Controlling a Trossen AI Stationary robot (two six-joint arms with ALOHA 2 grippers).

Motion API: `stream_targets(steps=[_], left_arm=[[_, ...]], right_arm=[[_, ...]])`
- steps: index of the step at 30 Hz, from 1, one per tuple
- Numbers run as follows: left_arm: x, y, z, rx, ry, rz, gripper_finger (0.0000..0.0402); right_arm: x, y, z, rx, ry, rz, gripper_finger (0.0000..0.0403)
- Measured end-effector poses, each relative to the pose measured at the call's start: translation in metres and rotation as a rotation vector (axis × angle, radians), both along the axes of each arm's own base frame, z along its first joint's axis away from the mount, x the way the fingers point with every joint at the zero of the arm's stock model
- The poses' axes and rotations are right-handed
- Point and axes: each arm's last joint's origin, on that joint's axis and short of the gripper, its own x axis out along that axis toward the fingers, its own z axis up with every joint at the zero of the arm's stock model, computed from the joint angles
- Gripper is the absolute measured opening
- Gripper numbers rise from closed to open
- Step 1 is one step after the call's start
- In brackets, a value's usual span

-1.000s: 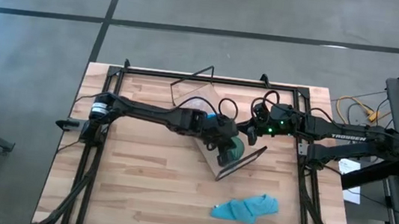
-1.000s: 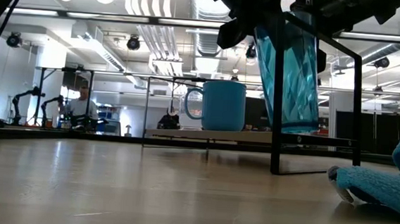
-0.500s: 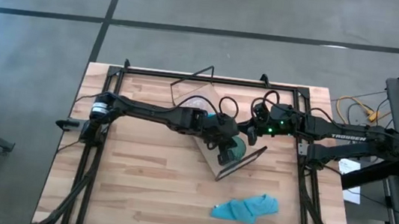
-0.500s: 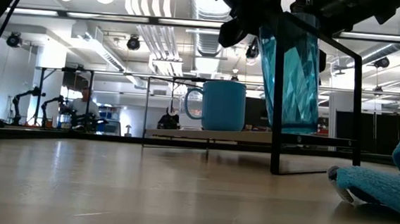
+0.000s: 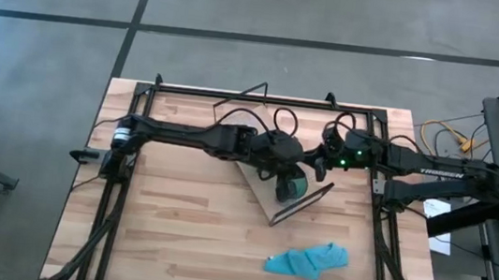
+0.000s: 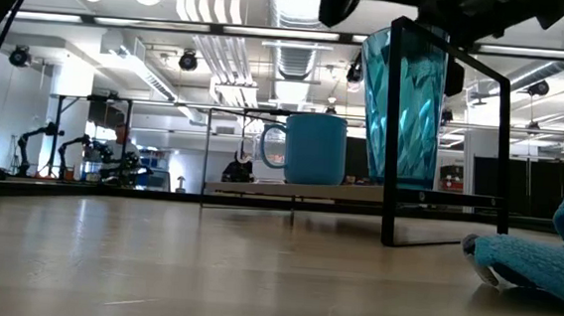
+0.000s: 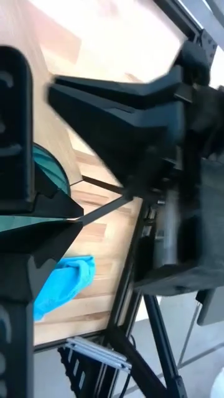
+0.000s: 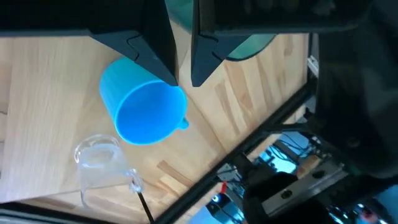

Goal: Stack small to large cups/mugs on shelf
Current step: Return to Home position

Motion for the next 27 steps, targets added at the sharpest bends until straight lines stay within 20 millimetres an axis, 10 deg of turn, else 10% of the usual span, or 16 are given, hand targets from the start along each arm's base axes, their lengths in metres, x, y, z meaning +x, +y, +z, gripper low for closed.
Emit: stream_targets(steps=[17, 27], left_arm=[[-0.027, 0.0, 0.021, 0.0, 0.082, -0.002, 0.0004], [-0.079, 0.002, 0.051, 0.069, 0.187, -0.047, 0.0004]], right_arm=[[-0.06, 0.009, 0.023, 0.0, -0.045, 0.004, 0.0038], [-0.077, 0.012, 0.031, -0.026, -0.103, 0.011, 0.0038]])
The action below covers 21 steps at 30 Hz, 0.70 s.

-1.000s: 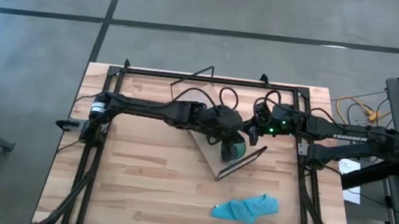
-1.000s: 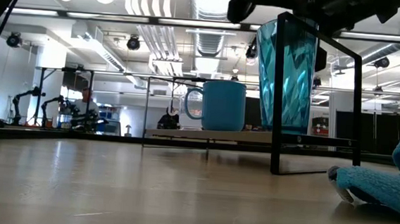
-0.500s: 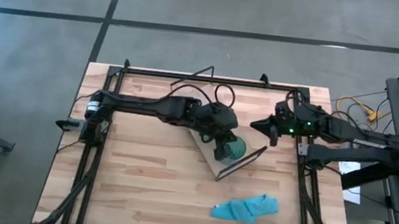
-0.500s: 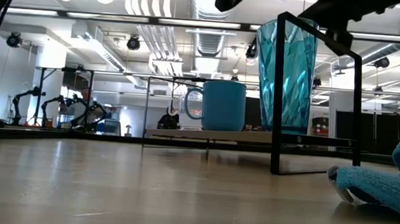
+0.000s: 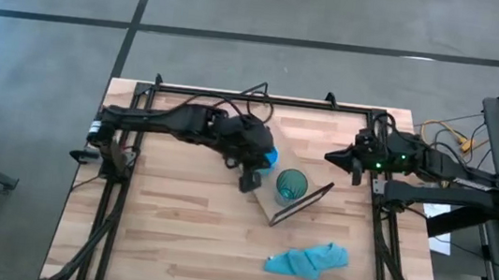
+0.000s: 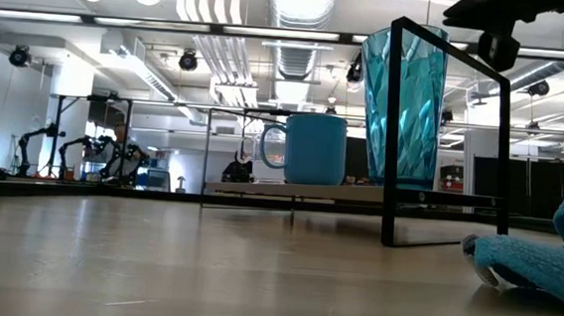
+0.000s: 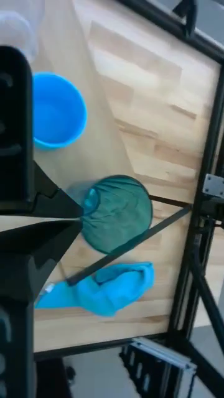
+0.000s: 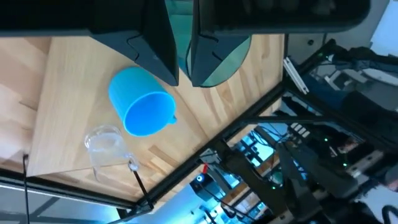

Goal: Stack small to large cups/mugs on shelf
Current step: Return to Home position

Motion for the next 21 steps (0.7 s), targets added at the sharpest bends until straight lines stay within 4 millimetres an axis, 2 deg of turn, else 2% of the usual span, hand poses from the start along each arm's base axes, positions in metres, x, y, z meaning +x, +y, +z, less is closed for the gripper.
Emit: stream_targets(steps=[5, 9, 14, 21], left_arm=[[-0.024, 0.001, 0.018, 0.021, -0.015, -0.017, 0.0004], [-0.033, 0.002, 0.027, 0.02, -0.042, -0.016, 0.0004], [-0.043, 0.003, 0.031, 0.017, -0.025, -0.009, 0.0004], [-0.062, 0.004, 0.028, -0.053, 0.082, 0.062, 0.0004]], right_arm=[[-0.005, 0.001, 0.003, -0.004, -0.023, -0.003, 0.0038], [-0.004, 0.001, 0.002, -0.003, -0.02, -0.003, 0.0038], [-0.003, 0.001, 0.002, 0.034, -0.017, -0.001, 0.0038], [-0.011, 0.006, 0.006, 0.028, -0.064, 0.147, 0.0038]])
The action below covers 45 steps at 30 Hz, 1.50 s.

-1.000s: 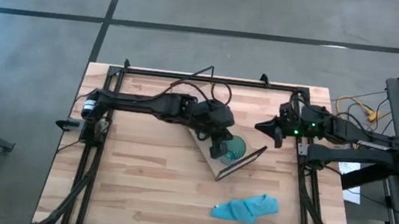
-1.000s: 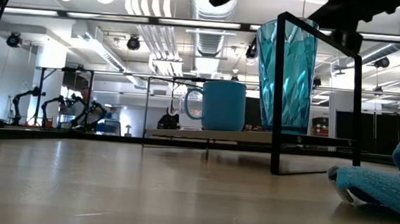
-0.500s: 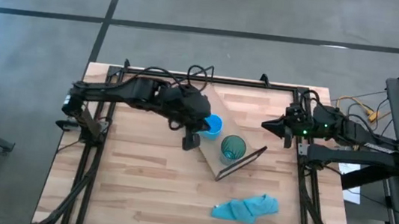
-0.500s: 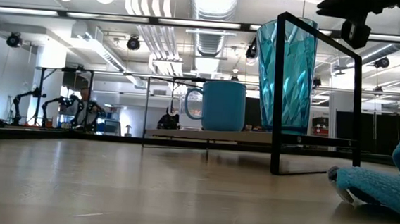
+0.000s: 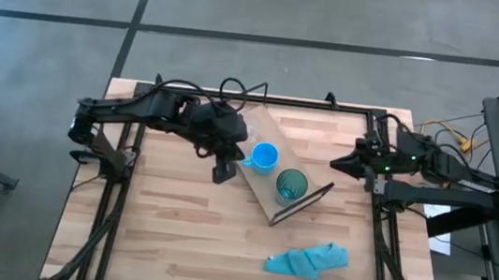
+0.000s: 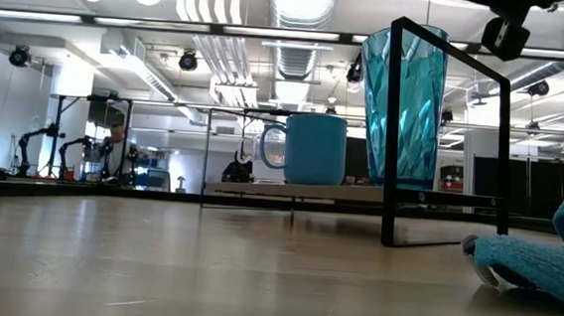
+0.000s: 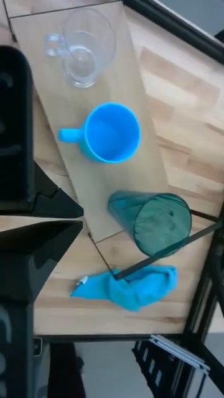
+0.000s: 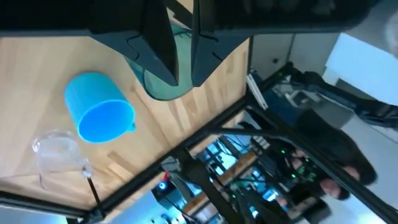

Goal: Stack small to large cups/mugs on shelf
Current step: Return to Home position

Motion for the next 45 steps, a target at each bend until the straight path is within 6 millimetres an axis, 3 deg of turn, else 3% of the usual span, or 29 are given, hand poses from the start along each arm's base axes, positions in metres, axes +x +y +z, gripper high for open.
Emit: stream_targets(steps=[9, 17, 22, 31, 38, 45], left_arm=[[-0.039, 0.002, 0.008, -0.007, -0.07, 0.074, 0.0004], [-0.069, 0.005, 0.009, 0.043, -0.446, 0.086, 0.0004], [-0.085, 0.006, -0.022, 0.035, -0.578, 0.088, 0.0004], [-0.101, 0.005, -0.086, -0.005, -0.872, 0.069, 0.0004], [-0.113, 0.005, -0.134, -0.009, -0.924, 0.06, 0.0004], [-0.12, 0.004, -0.166, 0.029, -0.972, 0.001, 0.0004]], right_arm=[[-0.036, 0.005, 0.01, -0.075, -0.13, 0.008, 0.0038], [-0.064, 0.006, 0.009, -0.144, -0.247, -0.09, 0.0038], [-0.068, 0.007, -0.002, -0.179, -0.294, -0.09, 0.0038], [-0.054, 0.005, -0.03, -0.271, -0.44, -0.092, 0.0038], [-0.043, 0.003, -0.061, -0.28, -0.433, -0.091, 0.0038], [-0.037, 0.002, -0.088, -0.307, -0.509, -0.097, 0.0038]])
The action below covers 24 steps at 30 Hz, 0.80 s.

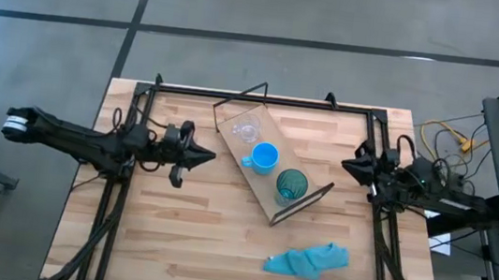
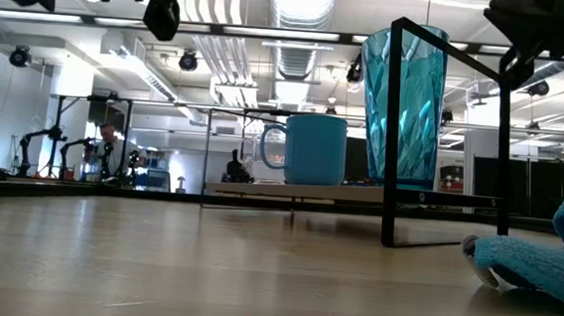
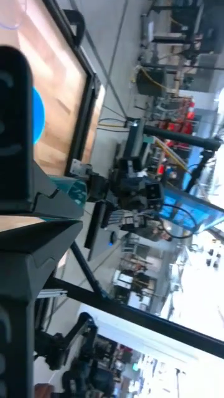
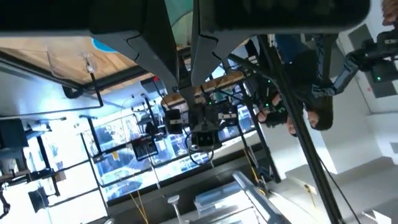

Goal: Stack small to large cups/mugs on shelf
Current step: Return to Home position

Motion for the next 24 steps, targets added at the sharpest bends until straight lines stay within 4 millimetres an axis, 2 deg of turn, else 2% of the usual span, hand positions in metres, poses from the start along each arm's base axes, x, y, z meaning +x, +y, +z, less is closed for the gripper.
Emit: stream_targets(steps=[5, 10, 19, 24], left_arm=[[-0.005, 0.0, -0.021, 0.004, -0.01, 0.001, 0.0004], [-0.012, 0.001, -0.04, 0.005, -0.043, 0.001, 0.0004], [-0.033, 0.001, -0.071, 0.018, -0.136, 0.005, 0.0004], [-0.042, 0.001, -0.081, 0.017, -0.16, 0.005, 0.0004]], right_arm=[[0.007, -0.001, -0.017, 0.013, 0.004, 0.003, 0.0038], [0.01, -0.001, -0.028, 0.009, -0.075, 0.006, 0.0038], [0.01, -0.001, -0.028, 0.002, -0.069, 0.004, 0.0038], [0.01, -0.002, -0.029, 0.005, -0.067, -0.003, 0.0038]])
